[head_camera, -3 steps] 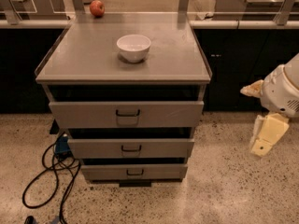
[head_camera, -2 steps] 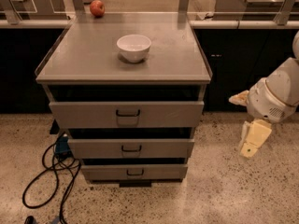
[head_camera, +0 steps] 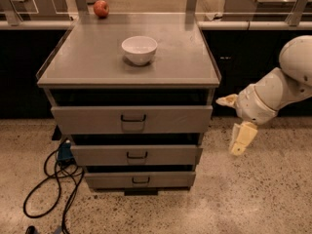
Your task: Open top drawer
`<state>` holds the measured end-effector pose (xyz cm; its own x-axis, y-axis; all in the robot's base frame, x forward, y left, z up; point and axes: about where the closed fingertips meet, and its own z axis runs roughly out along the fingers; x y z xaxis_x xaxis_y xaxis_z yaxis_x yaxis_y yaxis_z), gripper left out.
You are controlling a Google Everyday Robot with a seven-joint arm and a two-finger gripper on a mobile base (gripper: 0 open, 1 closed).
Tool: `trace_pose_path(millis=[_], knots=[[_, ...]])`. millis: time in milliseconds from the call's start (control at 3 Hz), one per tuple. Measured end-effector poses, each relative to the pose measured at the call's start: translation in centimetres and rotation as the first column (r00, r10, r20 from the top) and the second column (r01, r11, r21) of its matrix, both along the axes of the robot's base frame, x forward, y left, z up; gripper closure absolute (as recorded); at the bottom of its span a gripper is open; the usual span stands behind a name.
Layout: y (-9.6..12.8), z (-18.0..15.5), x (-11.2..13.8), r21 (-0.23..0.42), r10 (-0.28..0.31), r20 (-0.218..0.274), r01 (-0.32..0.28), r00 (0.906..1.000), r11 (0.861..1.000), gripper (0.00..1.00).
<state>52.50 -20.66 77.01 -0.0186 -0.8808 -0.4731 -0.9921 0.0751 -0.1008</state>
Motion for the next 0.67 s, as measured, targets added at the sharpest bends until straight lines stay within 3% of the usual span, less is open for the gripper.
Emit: trace_pose_path(millis=[333, 667], knots=[[3.36, -0.23, 1.64, 0.097, 0.130, 0.070, -0.137, 0.9890, 0.986, 0.00], [3.37, -0.24, 1.64, 0.097, 0.130, 0.070, -0.137, 0.9890, 0.986, 0.00]])
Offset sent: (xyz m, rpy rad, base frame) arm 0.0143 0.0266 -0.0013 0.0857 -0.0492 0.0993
